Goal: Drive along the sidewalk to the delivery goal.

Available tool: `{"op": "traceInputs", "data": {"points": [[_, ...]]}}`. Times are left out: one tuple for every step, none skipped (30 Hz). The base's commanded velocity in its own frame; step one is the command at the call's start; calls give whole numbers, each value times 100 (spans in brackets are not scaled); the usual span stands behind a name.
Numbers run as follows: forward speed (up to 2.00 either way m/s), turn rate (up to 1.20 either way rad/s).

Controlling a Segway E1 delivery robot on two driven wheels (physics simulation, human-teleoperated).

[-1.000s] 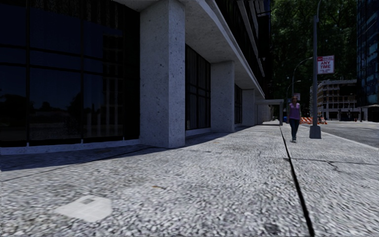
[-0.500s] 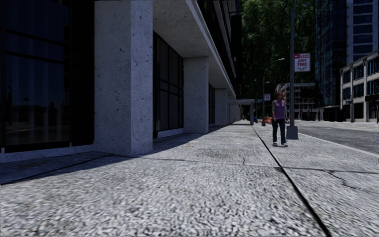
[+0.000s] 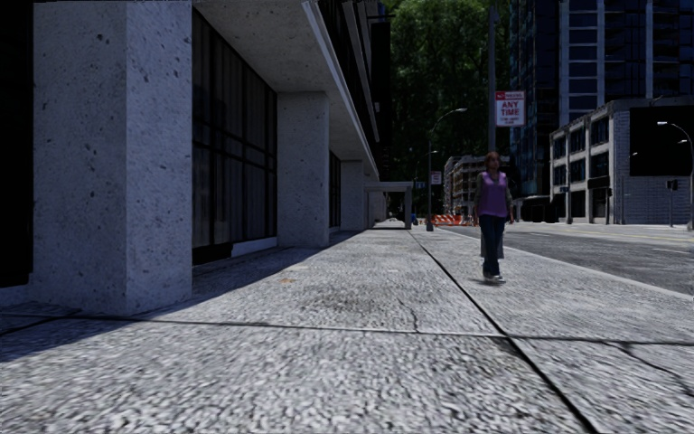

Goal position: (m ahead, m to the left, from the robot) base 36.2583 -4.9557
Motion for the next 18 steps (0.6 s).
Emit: {"op": "traceInputs", "data": {"points": [[195,-43],[195,-43],[195,-43],[195,-43],[195,-43],[195,-43],[195,-43],[195,-43],[195,-43],[195,-23],[195,-23],[195,-1],[195,0],[195,0],[195,0],[195,0],[195,0],[195,0]]}}
